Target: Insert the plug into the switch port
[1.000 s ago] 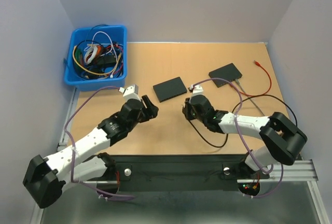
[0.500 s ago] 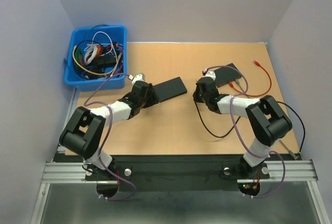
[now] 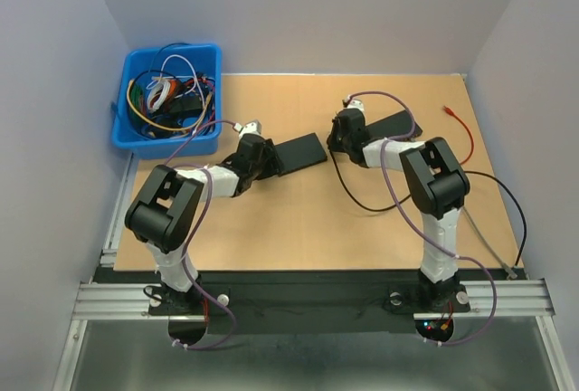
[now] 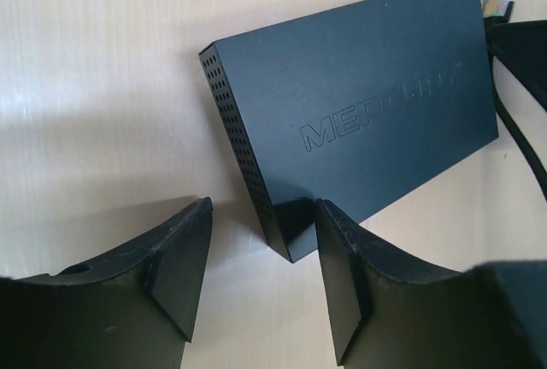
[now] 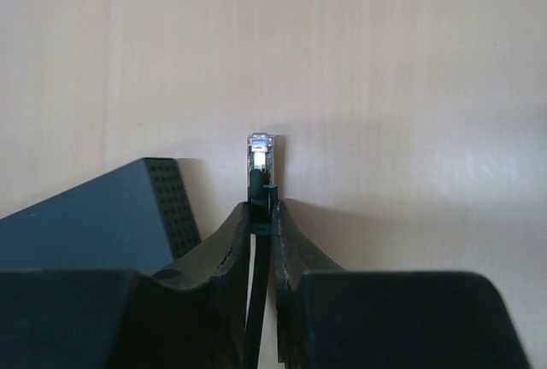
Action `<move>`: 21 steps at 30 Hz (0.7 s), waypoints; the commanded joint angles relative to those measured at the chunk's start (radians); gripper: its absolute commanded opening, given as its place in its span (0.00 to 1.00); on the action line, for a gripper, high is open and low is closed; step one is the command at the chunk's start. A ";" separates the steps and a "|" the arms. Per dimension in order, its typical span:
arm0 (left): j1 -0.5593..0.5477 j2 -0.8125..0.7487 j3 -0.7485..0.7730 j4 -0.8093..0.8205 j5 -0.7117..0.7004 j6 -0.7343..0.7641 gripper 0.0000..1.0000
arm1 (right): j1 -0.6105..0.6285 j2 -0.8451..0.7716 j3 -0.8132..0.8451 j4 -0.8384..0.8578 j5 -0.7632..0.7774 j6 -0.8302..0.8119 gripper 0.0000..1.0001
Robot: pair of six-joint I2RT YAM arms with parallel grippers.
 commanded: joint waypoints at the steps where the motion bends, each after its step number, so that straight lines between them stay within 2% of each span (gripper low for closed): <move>1: 0.015 0.047 0.074 0.044 0.004 0.041 0.61 | 0.009 0.071 0.071 0.006 -0.135 -0.043 0.01; 6: 0.012 0.089 0.096 0.061 0.061 0.035 0.57 | 0.067 0.072 0.043 0.067 -0.205 -0.089 0.00; 13: -0.051 0.026 0.016 0.081 0.073 -0.001 0.54 | 0.176 0.040 -0.084 0.181 -0.236 -0.100 0.00; 16: -0.124 -0.045 -0.064 0.090 0.043 -0.046 0.54 | 0.222 0.025 -0.148 0.216 -0.239 -0.099 0.00; 21: -0.323 -0.166 -0.214 0.114 -0.037 -0.188 0.54 | 0.264 0.003 -0.227 0.270 -0.241 -0.089 0.00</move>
